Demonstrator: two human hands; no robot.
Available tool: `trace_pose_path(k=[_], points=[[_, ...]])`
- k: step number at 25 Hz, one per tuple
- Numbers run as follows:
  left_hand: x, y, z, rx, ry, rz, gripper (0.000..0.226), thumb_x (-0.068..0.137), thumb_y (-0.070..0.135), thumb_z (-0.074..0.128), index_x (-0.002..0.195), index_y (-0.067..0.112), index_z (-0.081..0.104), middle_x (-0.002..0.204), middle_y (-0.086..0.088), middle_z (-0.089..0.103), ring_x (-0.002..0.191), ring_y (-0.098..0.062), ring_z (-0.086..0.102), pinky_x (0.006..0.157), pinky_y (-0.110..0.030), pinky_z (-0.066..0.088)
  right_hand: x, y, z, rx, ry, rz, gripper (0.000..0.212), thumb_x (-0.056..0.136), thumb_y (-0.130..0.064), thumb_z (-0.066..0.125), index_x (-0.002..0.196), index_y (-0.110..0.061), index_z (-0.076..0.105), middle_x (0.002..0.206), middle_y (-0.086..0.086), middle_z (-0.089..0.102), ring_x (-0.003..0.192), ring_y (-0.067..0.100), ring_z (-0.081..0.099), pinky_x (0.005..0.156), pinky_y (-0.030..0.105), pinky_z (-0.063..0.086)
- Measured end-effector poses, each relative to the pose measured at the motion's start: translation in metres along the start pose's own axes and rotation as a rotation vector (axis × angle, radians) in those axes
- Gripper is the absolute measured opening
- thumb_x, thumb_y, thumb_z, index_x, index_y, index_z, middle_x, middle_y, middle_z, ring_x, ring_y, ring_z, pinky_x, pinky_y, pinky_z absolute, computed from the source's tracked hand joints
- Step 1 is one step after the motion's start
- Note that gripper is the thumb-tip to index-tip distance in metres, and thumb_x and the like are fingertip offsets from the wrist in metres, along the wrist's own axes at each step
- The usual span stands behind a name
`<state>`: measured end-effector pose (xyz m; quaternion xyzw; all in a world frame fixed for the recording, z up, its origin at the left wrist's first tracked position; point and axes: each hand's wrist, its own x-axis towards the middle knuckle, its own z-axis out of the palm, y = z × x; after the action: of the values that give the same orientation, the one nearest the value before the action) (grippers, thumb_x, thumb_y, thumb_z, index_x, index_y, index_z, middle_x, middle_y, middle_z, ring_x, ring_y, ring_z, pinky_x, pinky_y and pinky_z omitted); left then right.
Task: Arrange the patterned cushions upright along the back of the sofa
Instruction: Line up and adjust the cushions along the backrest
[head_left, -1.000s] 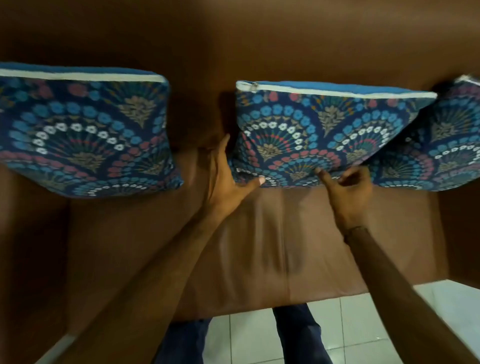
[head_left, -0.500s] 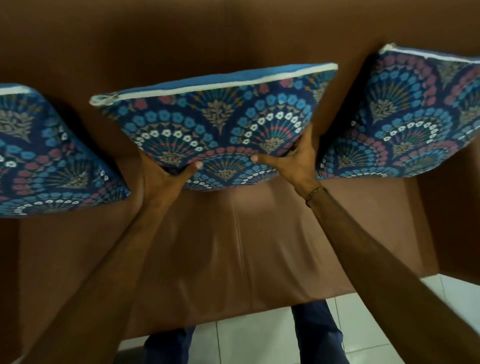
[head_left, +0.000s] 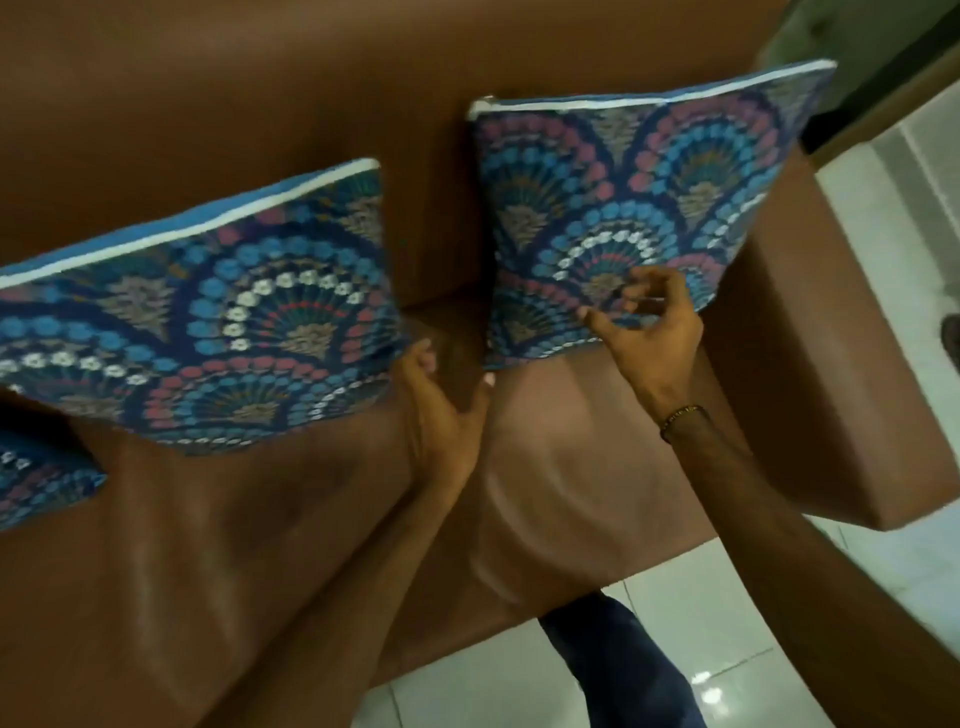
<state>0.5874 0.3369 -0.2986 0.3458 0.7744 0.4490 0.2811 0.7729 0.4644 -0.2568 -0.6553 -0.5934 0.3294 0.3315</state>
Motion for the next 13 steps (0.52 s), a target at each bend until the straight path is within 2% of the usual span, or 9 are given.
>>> trace_pose_path(k=[2,4,6,8,10,12,13], points=[[0.026,0.038,0.056,-0.068,-0.1,0.018,0.103,0.078,0.032,0.09,0.158,0.005,0.032,0.152,-0.019,0.047,0.137,-0.037,0.052,0.115,-0.057,0.047,0.044,0.019,-0.04,-0.011,0.054,0.05,0.088,0.064,-0.041,0.099,0.133,-0.014,0.052,0.12,-0.003,0.062,0.107,0.012,0.064,0.095,0.04,0.06],[0.063,0.06,0.094,-0.119,-0.123,0.03,0.129,0.069,0.035,0.097,0.165,0.008,0.017,0.167,-0.019,0.032,0.153,-0.035,0.039,0.126,-0.052,0.038,0.092,0.033,-0.063,0.045,0.006,0.119,0.113,0.051,-0.05,0.103,0.142,-0.019,0.043,0.137,0.0,0.059,0.124,0.016,0.063,0.104,0.044,0.058],[0.091,0.074,0.11,-0.16,-0.157,-0.037,0.144,0.064,0.03,0.103,0.168,0.015,0.004,0.172,-0.011,0.025,0.157,-0.025,0.033,0.129,-0.041,0.034,0.132,0.049,-0.069,0.052,-0.091,0.142,0.143,0.033,-0.061,0.105,0.151,-0.023,0.035,0.149,0.0,0.052,0.137,0.02,0.055,0.11,0.051,0.053],[0.103,0.075,0.114,-0.209,-0.202,-0.096,0.142,0.065,0.025,0.104,0.167,0.021,0.004,0.167,-0.001,0.034,0.151,-0.017,0.04,0.125,-0.036,0.038,0.158,0.063,-0.069,0.056,-0.201,0.173,0.158,0.024,-0.059,0.106,0.158,-0.029,0.028,0.154,-0.004,0.046,0.142,0.019,0.05,0.115,0.049,0.05],[0.101,0.074,0.113,-0.197,-0.199,-0.101,0.131,0.066,0.024,0.103,0.163,0.021,0.015,0.156,0.007,0.046,0.142,-0.009,0.05,0.124,-0.035,0.042,0.166,0.061,-0.069,0.122,-0.329,0.244,0.146,0.031,-0.044,0.109,0.156,-0.027,0.036,0.148,-0.007,0.056,0.131,0.009,0.06,0.108,0.04,0.056],[0.095,0.067,0.115,-0.185,-0.119,-0.07,0.121,0.068,0.023,0.102,0.16,0.018,0.023,0.142,0.019,0.051,0.131,0.009,0.054,0.118,-0.024,0.045,0.171,0.057,-0.072,0.204,-0.43,0.257,0.124,0.045,-0.029,0.109,0.151,-0.023,0.045,0.14,-0.008,0.066,0.12,0.004,0.067,0.095,0.032,0.064],[0.091,0.066,0.117,-0.172,-0.081,-0.047,0.119,0.07,0.022,0.101,0.16,0.015,0.023,0.141,0.022,0.051,0.128,0.017,0.052,0.115,-0.017,0.045,0.172,0.055,-0.071,0.24,-0.425,0.241,0.114,0.052,-0.022,0.107,0.149,-0.022,0.047,0.14,-0.007,0.066,0.12,0.004,0.068,0.091,0.027,0.064]])
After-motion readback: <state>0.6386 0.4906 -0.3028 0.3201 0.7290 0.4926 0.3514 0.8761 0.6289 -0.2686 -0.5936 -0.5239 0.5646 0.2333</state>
